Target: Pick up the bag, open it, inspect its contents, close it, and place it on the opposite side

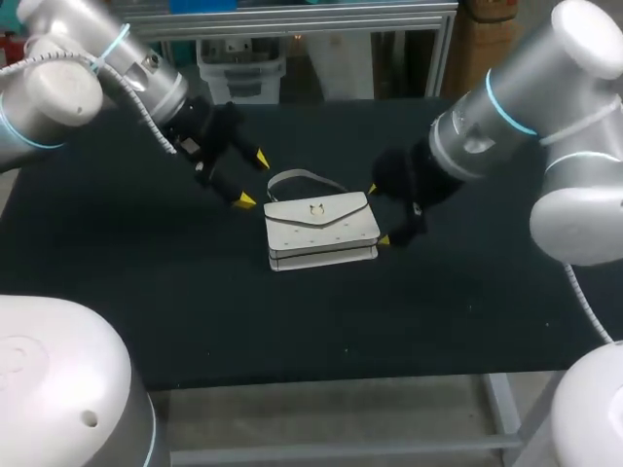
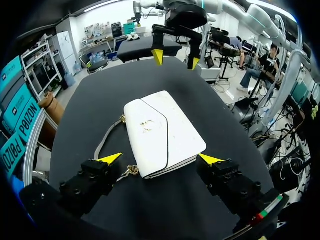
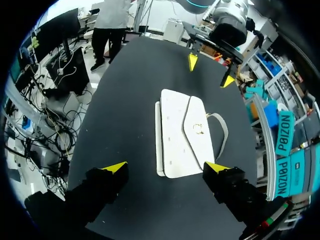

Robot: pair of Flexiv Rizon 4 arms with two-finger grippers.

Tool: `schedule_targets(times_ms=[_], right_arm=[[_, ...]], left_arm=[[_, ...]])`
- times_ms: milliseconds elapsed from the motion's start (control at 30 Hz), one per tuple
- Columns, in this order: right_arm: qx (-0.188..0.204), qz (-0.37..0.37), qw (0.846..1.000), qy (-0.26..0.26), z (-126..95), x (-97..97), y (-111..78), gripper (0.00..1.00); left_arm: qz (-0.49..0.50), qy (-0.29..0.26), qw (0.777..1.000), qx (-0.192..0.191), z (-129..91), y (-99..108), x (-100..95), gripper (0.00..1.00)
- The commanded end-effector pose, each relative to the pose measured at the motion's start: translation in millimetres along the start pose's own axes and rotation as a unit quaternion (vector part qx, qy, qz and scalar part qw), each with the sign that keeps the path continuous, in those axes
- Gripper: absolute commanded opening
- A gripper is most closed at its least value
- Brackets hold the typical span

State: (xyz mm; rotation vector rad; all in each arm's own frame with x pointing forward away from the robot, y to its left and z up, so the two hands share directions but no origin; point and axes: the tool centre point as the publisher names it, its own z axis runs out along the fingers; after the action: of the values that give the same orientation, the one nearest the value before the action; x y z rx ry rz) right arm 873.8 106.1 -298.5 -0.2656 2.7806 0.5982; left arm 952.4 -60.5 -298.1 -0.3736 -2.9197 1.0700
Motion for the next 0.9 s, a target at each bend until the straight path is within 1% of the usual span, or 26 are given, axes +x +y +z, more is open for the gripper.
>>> schedule_targets(times_ms=[33,100,133,200,233,267,300,367,433,467,533,567,600,633,667,733,767,833,900], right_arm=[[0.024,-0.063,0.994,-0.083,22,14.3,1.5,1.0],[0.04,-0.077,0.993,-0.086,25,14.4,2.2,1.0],[0.054,-0.077,0.992,-0.087,26,14.6,2.8,1.0],[0.063,-0.085,0.99,-0.089,27,14.8,3.2,1.0],[0.077,-0.084,0.989,-0.092,29,15.4,3.3,1.0],[0.081,-0.084,0.989,-0.094,30,15.9,3.2,1.0],[0.076,-0.084,0.989,-0.099,31,16.6,3.3,1.0],[0.104,-0.075,0.986,-0.109,36,18.4,2.9,1.0],[0.112,-0.062,0.985,-0.118,43,20.2,2.7,1.0],[0.122,-0.058,0.983,-0.122,46,21.3,2.8,1.0],[0.115,-0.054,0.984,-0.127,49,21.5,1.5,1.0],[0.126,-0.05,0.982,-0.129,51,21.6,0.4,1.0],[0.123,-0.05,0.983,-0.13,52,21.5,-0.2,0.99],[0.12,-0.05,0.983,-0.131,53,20.9,-1.3,0.94],[0.132,-0.047,0.981,-0.134,55,20.2,-2.0,0.91],[0.134,-0.048,0.981,-0.135,57,18.2,-3.4,0.74],[0.143,-0.048,0.979,-0.137,58,16.7,-4.4,0.7],[0.147,-0.049,0.978,-0.138,61,13.4,-6.1,0.64],[0.157,-0.052,0.976,-0.139,63,9.6,-8.0,0.61]], left_arm=[[0.005,-0.001,1.0,0.004,6,4,4.3,1.0],[0.009,0.001,1.0,0.002,8,3,4.2,1.0],[0.009,0.001,1.0,-0.002,8,3,3.6,1.0],[0.012,-0.002,1.0,-0.004,9,3,3.0,1.0],[0.012,-0.004,1.0,-0.003,9,3,2.5,1.0],[0.013,-0.008,1.0,-0.002,9,4,2.2,1.0],[0.013,-0.009,1.0,-0.002,9,4,2.0,1.0],[0.013,-0.011,1.0,0.0,10,6,1.6,1.0],[0.012,-0.013,1.0,0.005,10,8,1.2,1.0],[0.011,-0.013,1.0,0.007,10,9,0.9,1.0],[0.01,-0.013,1.0,0.009,10,10,0.7,1.0],[0.009,-0.012,1.0,0.009,11,11,0.4,1.0],[0.008,-0.011,1.0,0.009,11,12,0.2,1.0],[0.007,-0.01,1.0,0.011,11,13,0.1,1.0],[0.007,-0.009,1.0,0.011,10,13,0.1,1.0],[0.007,-0.009,1.0,0.012,10,15,0.3,1.0],[0.007,-0.009,1.0,0.012,9,15,0.4,1.0],[0.006,-0.008,1.0,0.013,8,16,0.4,1.0],[0.007,-0.006,1.0,0.013,9,17,0.6,1.0]])
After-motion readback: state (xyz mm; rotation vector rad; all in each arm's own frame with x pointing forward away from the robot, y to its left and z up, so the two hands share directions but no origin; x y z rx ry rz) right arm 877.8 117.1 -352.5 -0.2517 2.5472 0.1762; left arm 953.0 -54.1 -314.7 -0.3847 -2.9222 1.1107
